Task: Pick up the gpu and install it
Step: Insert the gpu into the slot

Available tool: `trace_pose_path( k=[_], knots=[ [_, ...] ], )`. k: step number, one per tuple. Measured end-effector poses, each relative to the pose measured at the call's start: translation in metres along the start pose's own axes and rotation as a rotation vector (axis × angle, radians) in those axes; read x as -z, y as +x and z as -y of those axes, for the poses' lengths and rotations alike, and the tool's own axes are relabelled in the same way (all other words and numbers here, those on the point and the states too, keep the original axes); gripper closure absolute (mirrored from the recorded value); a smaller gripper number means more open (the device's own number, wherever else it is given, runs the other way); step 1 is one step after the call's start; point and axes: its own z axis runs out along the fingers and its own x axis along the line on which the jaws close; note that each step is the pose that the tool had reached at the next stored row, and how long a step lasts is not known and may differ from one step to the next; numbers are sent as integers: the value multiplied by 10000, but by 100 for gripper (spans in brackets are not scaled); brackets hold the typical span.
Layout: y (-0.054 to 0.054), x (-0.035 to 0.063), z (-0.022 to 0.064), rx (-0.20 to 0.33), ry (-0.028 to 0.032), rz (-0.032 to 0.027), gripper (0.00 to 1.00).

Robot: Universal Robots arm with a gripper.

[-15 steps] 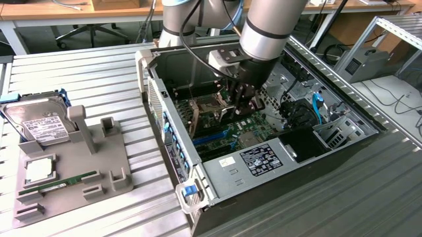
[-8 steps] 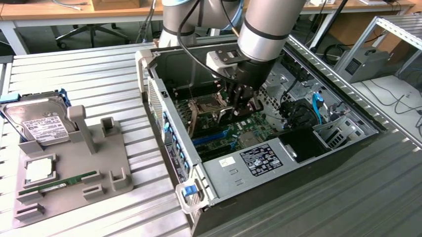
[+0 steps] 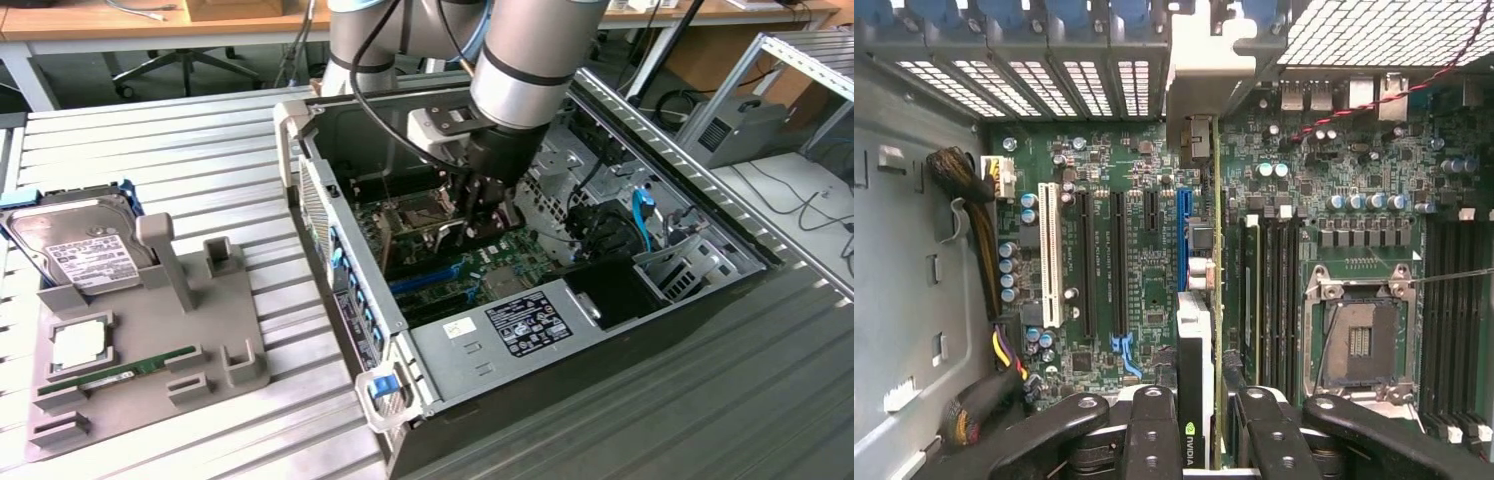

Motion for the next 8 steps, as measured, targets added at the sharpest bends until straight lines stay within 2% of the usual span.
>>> trace_pose_path(
  k=[8],
  knots=[
    [5,-81,-21,1,32,1,73]
  ],
)
